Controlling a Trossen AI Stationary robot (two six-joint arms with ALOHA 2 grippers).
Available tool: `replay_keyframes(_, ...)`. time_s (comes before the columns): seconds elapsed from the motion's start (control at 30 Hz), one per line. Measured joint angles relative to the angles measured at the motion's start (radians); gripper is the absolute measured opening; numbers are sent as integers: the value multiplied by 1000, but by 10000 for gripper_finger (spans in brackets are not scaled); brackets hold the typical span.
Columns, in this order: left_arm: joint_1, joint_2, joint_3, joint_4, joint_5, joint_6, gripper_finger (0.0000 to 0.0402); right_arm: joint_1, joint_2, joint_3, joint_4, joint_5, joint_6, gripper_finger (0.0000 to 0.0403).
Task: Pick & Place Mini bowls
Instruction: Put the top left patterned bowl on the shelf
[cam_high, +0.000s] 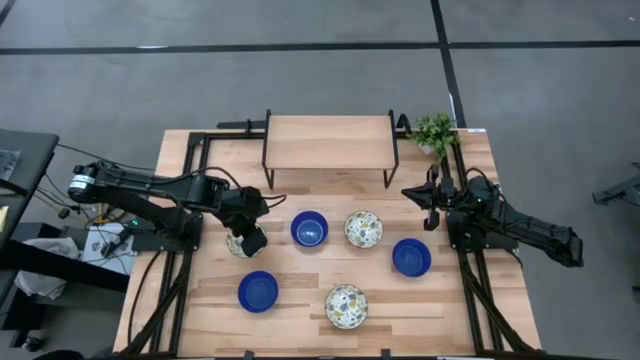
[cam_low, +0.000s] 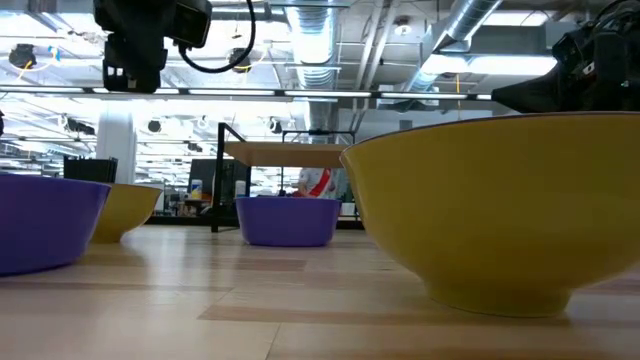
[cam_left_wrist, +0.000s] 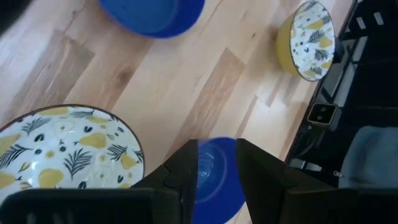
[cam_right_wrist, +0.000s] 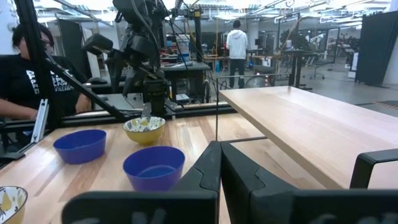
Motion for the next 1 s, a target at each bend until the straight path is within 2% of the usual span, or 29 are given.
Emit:
replay_keyframes(0.17, -16, 35, 0, -11, -29, -120, 106, 0, 0, 0, 0, 0, 0, 0)
replay_keyframes(0.33, -107, 110, 0, -34, -1, -137, 106, 0, 0, 0, 0, 0, 0, 0)
replay_keyframes(0.63, -258, 204, 0, -245, -3, -245, 106, 0, 0, 0, 0, 0, 0, 0)
replay_keyframes(0.8, -290, 211, 0, -251, -36, -242, 106, 0, 0, 0, 0, 0, 0, 0)
replay_keyframes(1.0, -330, 211, 0, -251, -117, -134, 106, 0, 0, 0, 0, 0, 0, 0)
